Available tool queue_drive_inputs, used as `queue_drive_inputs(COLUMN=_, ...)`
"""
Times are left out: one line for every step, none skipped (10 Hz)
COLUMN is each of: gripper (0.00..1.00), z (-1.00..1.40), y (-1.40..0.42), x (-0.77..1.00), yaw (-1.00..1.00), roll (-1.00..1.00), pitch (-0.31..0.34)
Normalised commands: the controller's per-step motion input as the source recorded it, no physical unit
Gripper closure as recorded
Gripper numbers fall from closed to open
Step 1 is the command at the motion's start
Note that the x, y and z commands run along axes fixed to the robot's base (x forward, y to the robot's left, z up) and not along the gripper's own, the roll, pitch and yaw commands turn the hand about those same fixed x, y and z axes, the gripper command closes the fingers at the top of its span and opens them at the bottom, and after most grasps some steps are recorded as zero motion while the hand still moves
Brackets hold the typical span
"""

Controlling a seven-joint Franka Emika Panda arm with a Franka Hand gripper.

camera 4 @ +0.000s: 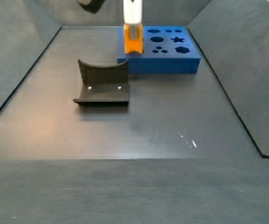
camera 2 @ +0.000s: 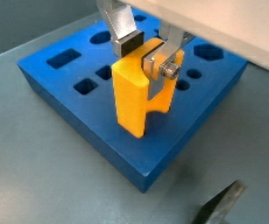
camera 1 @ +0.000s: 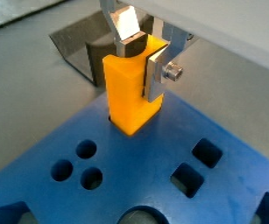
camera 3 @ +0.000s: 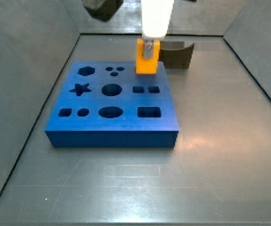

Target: Insert the arch object.

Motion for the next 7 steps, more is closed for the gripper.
queue_drive_inputs(gripper=1.00, z=-0.27, y=-0.12, x=0.02, yaw=-0.10, roll=0.00, pitch=-0.137)
queue_drive_inputs(gripper=1.00, z=-0.30, y=-0.14, x=0.01, yaw=-0.08, roll=0.01, pitch=-0.133)
queue_drive_inputs(gripper=1.00, z=-0.43, y=-0.22, x=0.00, yaw=-0.08, roll=0.09, pitch=-0.189)
queue_drive_inputs(gripper=1.00, z=-0.39, y=-0.15, x=0.00, yaw=-0.10, roll=0.04, pitch=-0.164)
queue_drive_inputs(gripper=1.00, z=-0.13, y=0.00, x=0.00, yaw=0.00, roll=-0.05, pitch=-0.117)
queue_drive_inputs(gripper=1.00, z=-0.17, y=0.00, x=-0.05, yaw=0.00, roll=-0.02, pitch=-0.176)
queue_drive_inputs(gripper=1.00, z=-0.01, y=-0.09, x=-0.02, yaw=0.07, roll=0.04, pitch=-0.074)
